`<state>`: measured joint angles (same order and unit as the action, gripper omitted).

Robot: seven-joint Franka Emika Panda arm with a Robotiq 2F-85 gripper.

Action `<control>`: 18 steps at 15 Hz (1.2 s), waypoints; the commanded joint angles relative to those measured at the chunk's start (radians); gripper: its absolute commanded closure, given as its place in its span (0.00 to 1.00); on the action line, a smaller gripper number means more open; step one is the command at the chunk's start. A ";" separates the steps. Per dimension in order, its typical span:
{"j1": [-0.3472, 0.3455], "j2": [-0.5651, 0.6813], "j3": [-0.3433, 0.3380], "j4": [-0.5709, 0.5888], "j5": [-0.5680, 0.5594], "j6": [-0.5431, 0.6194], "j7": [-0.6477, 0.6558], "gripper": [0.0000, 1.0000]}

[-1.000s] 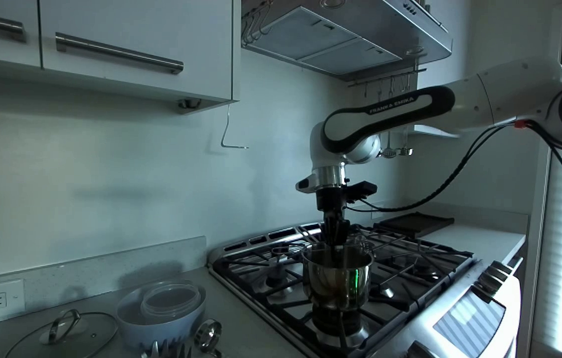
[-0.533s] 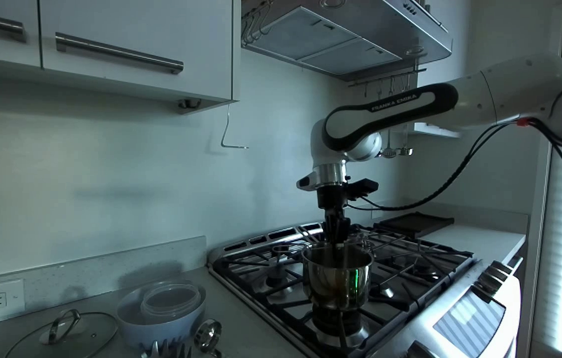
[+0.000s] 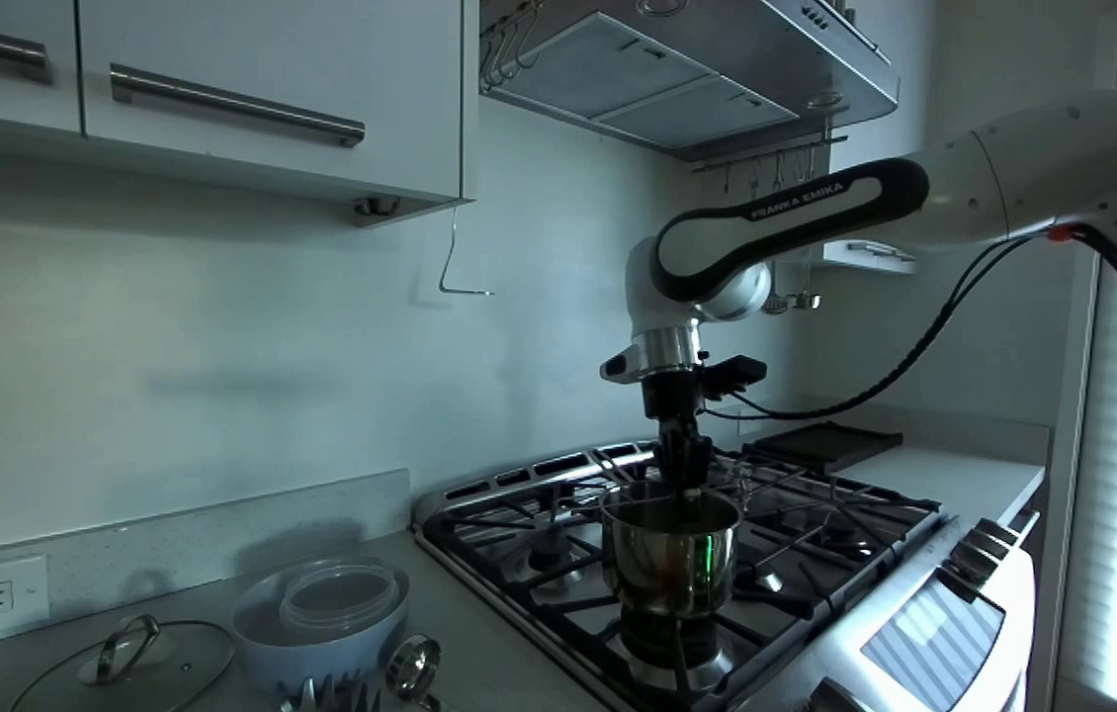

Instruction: Pick up the swinging frother and put it on the silver pot

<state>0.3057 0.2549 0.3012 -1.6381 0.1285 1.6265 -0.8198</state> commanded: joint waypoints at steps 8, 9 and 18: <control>-0.027 -0.109 -0.001 -0.127 -0.005 0.025 0.031 0.99; -0.028 -0.108 -0.002 -0.134 -0.004 0.037 0.032 0.99; -0.038 -0.100 -0.003 -0.155 -0.002 0.083 0.028 0.92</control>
<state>0.2742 0.1757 0.2984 -1.7597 0.1287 1.6835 -0.8022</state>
